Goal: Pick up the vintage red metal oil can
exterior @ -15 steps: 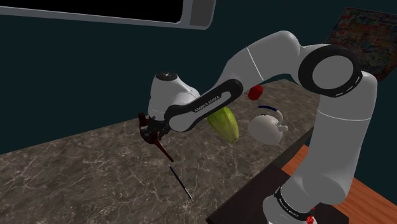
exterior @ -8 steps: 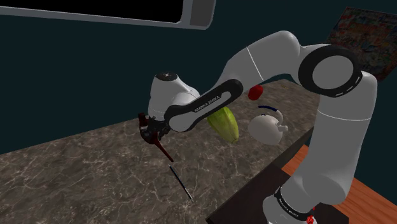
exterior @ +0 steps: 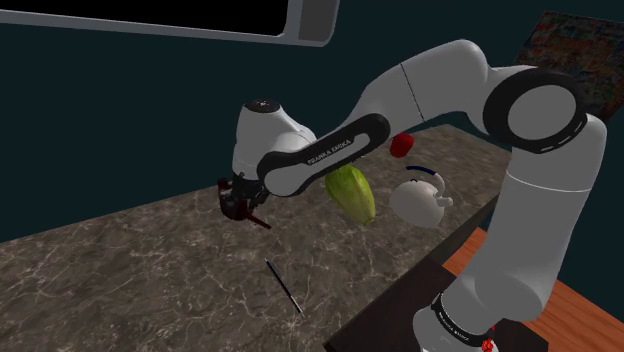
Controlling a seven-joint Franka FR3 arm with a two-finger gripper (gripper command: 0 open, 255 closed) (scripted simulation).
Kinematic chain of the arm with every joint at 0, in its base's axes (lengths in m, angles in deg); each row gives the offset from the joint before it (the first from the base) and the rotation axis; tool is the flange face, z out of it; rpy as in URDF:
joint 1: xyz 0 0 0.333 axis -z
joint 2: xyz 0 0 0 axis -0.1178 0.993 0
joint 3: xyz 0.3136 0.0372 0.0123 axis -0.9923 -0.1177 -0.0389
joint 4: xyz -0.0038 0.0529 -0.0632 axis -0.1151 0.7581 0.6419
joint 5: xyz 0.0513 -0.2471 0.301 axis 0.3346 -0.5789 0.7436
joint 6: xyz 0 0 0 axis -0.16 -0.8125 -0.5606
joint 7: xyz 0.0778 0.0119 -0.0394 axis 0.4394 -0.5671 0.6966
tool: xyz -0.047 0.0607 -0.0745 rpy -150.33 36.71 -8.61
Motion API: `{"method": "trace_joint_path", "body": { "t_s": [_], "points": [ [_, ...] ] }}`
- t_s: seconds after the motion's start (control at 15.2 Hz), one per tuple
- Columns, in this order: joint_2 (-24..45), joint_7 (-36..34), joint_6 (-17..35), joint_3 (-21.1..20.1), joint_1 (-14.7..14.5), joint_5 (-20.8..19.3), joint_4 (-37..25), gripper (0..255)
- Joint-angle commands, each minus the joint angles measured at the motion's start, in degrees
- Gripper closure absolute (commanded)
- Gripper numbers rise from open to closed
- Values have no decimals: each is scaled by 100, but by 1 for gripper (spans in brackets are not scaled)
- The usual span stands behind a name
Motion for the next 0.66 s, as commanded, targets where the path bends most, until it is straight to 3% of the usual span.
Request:
{"method": "trace_joint_path", "body": {
  "t_s": [0.0, 0.59],
  "points": [
    [-95, 83, -121, -33, 41, 86, -41, 255],
    [-411, 277, -577, -131, 114, 349, -223, 255]
  ]
}}
